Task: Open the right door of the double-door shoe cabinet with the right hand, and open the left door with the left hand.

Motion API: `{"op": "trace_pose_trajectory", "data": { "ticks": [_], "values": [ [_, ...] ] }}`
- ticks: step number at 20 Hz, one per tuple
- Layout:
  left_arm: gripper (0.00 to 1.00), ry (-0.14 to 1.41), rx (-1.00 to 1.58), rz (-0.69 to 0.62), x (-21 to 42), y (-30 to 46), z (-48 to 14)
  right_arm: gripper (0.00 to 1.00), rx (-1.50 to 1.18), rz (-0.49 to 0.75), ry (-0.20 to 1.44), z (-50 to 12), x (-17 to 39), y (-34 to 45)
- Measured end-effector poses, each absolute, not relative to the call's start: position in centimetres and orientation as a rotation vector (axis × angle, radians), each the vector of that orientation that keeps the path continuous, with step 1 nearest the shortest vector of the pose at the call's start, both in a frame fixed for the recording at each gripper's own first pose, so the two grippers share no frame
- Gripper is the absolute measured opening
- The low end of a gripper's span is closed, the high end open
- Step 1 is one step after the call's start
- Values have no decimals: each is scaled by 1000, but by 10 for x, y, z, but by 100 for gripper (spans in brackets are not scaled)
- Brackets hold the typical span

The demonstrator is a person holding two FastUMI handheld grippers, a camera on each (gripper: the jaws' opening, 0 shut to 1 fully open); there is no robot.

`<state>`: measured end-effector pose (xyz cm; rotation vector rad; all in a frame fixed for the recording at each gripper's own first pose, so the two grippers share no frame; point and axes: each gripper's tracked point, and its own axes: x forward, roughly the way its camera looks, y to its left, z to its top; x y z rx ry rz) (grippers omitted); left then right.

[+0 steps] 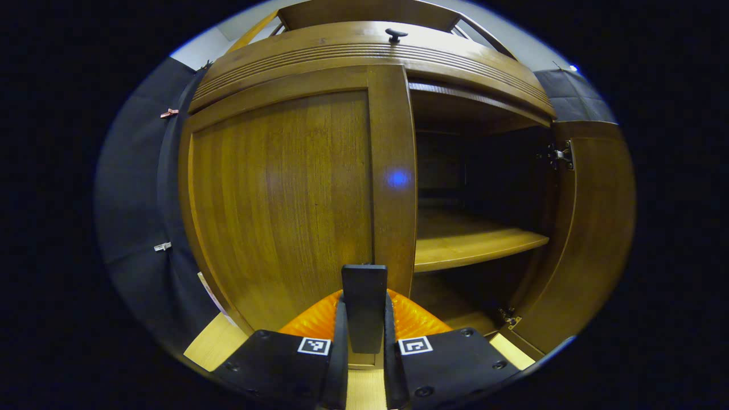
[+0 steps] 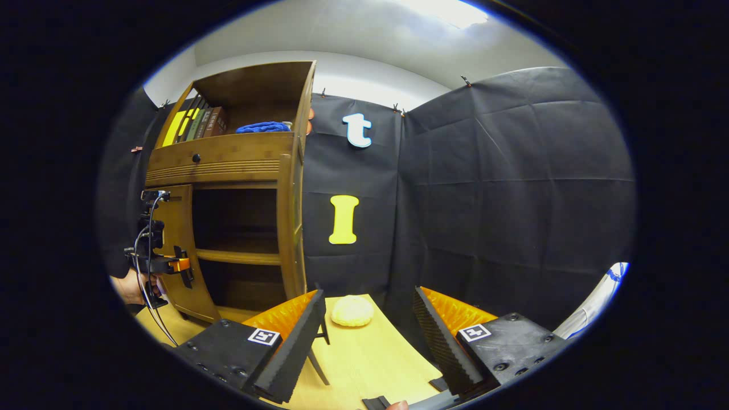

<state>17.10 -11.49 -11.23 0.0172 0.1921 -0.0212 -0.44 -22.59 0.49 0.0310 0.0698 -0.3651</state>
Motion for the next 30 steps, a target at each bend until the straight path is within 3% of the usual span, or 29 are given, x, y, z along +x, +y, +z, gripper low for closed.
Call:
{"op": "trace_pose_trajectory", "data": {
  "ticks": [4, 5, 6, 8, 9, 10, 11, 19, 23, 30],
  "values": [
    [29, 184, 24, -41, 141, -106, -114, 95, 8, -345, 68, 4, -1, -205],
    [29, 184, 23, -46, 132, -103, -113, 99, 9, -334, 64, 6, 2, -197],
    [29, 186, 21, -53, 123, -100, -112, 95, 8, -323, 58, 8, 4, -190],
    [29, 191, 16, -62, 109, -93, -112, 99, -1, -300, 46, 11, 9, -175],
    [29, 192, 15, -63, 102, -90, -112, 95, -8, -291, 47, 10, 13, -168],
    [29, 193, 14, -63, 95, -86, -112, 99, -8, -285, 53, 8, 16, -164],
    [29, 193, 10, -62, 88, -82, -112, 96, 2, -278, 58, 7, 19, -156],
    [28, 195, -12, -45, 38, -41, -112, 99, 22, -209, 69, 5, 28, -96],
    [25, 194, 2, -47, 20, -20, -111, 96, 38, -185, 82, 0, 32, -72],
    [18, 188, -11, -35, -4, 16, -109, 99, 68, -150, 86, -3, 39, -29]
  ]
}}
